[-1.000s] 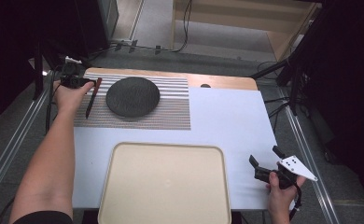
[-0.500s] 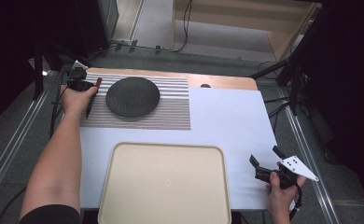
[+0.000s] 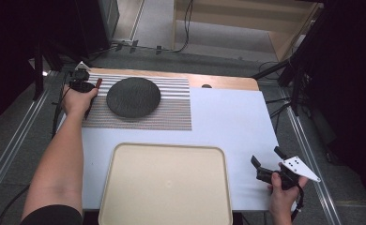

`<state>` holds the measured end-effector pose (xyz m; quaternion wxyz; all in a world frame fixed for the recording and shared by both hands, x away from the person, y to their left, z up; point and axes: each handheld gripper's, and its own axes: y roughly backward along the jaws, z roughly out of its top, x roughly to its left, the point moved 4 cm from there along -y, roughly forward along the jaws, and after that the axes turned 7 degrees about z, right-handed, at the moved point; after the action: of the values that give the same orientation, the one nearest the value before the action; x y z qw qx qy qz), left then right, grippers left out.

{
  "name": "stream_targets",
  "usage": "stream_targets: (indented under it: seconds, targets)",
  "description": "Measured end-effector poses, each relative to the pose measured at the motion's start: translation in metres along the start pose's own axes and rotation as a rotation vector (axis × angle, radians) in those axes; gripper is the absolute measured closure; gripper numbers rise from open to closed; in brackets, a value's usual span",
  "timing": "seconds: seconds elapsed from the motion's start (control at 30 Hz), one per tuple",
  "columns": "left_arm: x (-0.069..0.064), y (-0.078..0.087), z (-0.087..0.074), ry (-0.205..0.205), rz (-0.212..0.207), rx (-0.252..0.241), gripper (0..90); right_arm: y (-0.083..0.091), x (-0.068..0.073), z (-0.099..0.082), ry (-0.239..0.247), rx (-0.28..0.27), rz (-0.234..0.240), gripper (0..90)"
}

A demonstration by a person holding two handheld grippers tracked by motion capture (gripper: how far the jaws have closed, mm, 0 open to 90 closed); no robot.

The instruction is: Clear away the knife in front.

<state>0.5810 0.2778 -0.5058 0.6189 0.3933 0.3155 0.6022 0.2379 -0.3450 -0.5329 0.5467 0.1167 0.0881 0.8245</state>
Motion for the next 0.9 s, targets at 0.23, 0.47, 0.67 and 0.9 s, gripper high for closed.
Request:
stream_targets:
  seconds: [0.23, 0.47, 0.67, 0.9]
  targets:
    - [0.001, 0.002, -0.002, -0.024, -0.016, -0.003, 77.6, 0.000, 0.000, 0.000, 0.001, -0.001, 0.003, 0.0]
    - [0.000, 0.007, -0.003, -0.044, -0.035, -0.008, 77.6, 0.000, 0.000, 0.000, 0.000, -0.001, 0.004, 0.0]
    - [0.000, 0.015, 0.000, -0.049, -0.047, -0.029, 77.7, 0.000, 0.000, 0.000, 0.000, -0.002, 0.006, 0.0]
    - [0.000, 0.019, 0.000, -0.055, -0.053, -0.038, 77.7, 0.000, 0.000, 0.000, -0.001, -0.002, 0.002, 0.0]
